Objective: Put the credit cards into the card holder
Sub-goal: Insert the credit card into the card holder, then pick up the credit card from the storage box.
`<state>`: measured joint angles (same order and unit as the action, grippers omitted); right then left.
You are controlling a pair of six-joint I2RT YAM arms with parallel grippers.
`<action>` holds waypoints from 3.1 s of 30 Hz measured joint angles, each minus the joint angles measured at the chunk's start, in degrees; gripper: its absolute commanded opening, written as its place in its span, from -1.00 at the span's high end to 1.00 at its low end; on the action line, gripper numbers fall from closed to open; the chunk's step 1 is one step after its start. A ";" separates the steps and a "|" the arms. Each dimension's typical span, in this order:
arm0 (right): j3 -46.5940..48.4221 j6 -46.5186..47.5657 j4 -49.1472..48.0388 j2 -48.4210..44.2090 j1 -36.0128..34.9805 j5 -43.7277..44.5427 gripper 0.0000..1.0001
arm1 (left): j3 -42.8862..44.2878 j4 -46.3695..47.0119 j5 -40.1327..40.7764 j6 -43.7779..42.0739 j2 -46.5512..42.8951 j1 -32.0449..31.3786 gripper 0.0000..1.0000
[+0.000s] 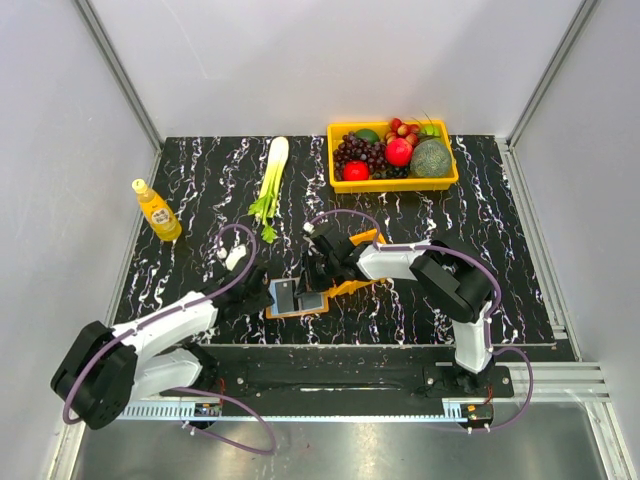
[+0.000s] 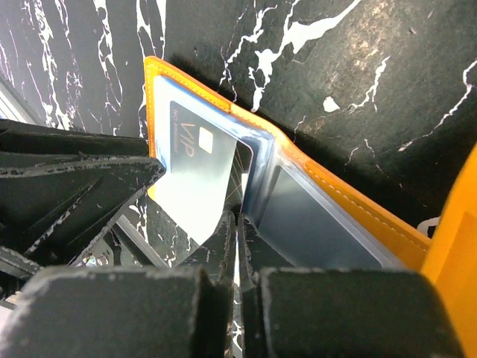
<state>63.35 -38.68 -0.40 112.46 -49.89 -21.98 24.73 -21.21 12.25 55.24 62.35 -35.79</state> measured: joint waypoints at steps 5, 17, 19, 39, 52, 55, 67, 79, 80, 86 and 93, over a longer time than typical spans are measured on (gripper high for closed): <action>0.09 0.07 0.33 0.00 0.11 -0.42 0.90 | 0.07 3.96 -1.14 -1.53 3.04 0.63 0.84; 0.09 -1.09 0.68 -0.02 0.26 -0.63 0.49 | -0.79 5.97 -1.27 -1.57 2.95 1.03 0.89; 0.07 -1.20 0.94 -0.39 0.24 -0.11 0.38 | -0.79 6.12 -1.27 -1.22 2.97 1.03 0.94; -1.14 5.64 13.31 -20.28 8.50 10.86 0.14 | -0.87 5.29 -3.21 -0.09 2.08 0.55 1.00; -1.25 12.68 20.59 -13.11 17.66 10.32 0.16 | -0.87 4.35 -3.72 -0.76 1.51 0.55 1.00; -1.18 12.94 20.63 -10.62 17.66 9.53 0.20 | -0.87 4.35 -3.87 -0.96 1.51 0.55 1.00; -1.77 13.38 18.36 -9.90 17.92 4.20 0.48 | -0.61 4.79 -4.35 -1.68 2.29 0.57 1.00; -2.23 12.37 16.15 -14.99 17.90 -0.31 0.61 | 0.28 6.93 -5.18 -2.34 4.59 0.57 1.00; -2.23 12.28 15.96 -15.02 17.86 -0.57 0.60 | 0.28 7.02 -5.25 -2.34 4.63 0.55 1.00; -2.25 11.82 15.63 -14.86 17.84 -1.60 0.49 | 0.28 7.08 -5.38 -2.40 4.63 0.57 1.00; -2.25 11.10 16.68 -14.25 17.75 3.80 0.17 | 0.28 7.08 -5.38 -2.49 4.63 0.57 1.00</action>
<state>61.10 -27.57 16.27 98.21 -32.14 -18.17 25.02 -14.13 6.87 52.75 66.98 -35.22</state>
